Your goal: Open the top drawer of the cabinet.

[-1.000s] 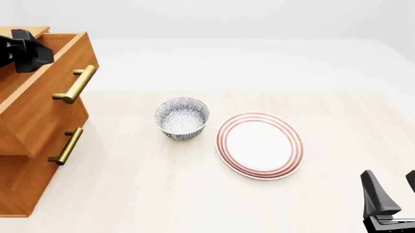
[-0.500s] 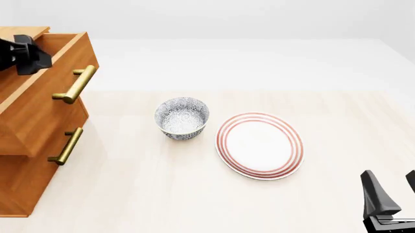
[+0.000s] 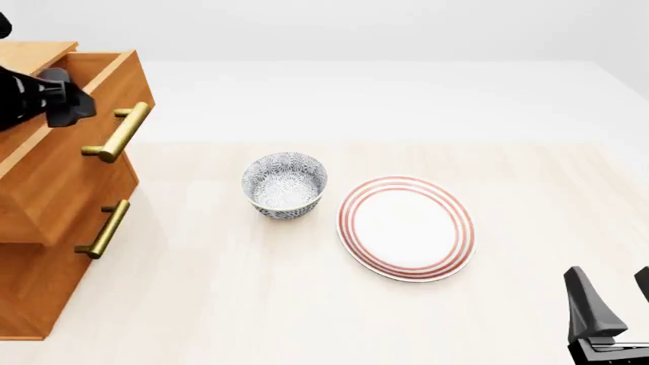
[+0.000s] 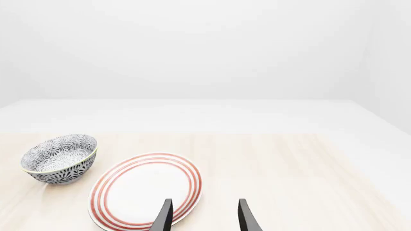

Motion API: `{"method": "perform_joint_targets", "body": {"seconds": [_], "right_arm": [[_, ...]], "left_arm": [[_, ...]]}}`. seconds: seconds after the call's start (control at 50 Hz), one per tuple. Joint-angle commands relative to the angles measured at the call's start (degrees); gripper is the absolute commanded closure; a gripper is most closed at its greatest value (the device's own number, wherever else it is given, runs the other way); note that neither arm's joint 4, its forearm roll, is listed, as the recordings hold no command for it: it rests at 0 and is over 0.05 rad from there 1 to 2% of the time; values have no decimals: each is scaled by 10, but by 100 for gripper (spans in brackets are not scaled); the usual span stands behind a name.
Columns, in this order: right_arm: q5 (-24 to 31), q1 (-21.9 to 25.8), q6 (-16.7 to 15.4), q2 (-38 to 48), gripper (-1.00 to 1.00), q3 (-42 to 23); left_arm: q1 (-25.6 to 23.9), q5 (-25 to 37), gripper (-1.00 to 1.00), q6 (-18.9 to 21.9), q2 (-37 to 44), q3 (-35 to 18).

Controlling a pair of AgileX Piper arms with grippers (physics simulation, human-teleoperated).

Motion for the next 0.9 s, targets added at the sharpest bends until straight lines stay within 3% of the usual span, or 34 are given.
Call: {"method": "perform_joint_targets", "body": {"seconds": [0.02,0.9], "right_arm": [[0,0,0,-1,-100,1],[0,0,0,0,-100,1]], "left_arm": [[-4,-19,-100,-3,12,14],[-2,-49,-100,0,33,54]]}}
